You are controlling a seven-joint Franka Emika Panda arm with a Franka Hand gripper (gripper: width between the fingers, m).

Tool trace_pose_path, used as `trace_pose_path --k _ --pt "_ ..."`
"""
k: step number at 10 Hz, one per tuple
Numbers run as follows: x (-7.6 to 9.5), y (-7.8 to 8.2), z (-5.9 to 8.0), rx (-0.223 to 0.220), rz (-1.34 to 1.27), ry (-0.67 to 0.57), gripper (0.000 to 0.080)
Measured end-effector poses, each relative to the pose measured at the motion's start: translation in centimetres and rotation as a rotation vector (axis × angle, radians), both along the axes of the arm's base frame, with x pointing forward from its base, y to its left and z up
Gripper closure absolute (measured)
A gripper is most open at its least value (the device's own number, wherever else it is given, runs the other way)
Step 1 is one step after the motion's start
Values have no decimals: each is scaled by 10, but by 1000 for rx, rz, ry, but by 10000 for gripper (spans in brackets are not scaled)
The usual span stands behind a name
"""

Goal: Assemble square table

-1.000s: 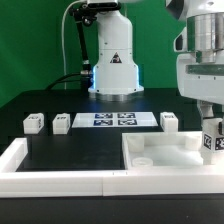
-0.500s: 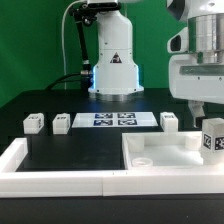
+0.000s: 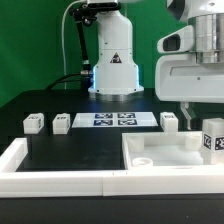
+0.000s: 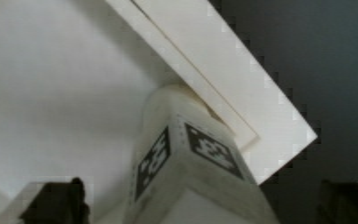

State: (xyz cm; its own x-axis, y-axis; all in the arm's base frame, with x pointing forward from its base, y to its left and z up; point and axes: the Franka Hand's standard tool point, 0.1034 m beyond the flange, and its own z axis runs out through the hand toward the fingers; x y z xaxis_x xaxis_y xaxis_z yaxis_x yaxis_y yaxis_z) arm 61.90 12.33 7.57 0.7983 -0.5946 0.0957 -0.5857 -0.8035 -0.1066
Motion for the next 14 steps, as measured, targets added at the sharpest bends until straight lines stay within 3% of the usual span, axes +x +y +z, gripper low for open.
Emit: trace_pose_path --k 10,12,13,14 --pt "0 -3 -1 -93 588 -13 151" --pt "0 -3 -1 -94 595 -13 407" --pt "0 -3 -1 -94 595 -13 407" --pt "0 -3 -1 -94 595 -13 511"
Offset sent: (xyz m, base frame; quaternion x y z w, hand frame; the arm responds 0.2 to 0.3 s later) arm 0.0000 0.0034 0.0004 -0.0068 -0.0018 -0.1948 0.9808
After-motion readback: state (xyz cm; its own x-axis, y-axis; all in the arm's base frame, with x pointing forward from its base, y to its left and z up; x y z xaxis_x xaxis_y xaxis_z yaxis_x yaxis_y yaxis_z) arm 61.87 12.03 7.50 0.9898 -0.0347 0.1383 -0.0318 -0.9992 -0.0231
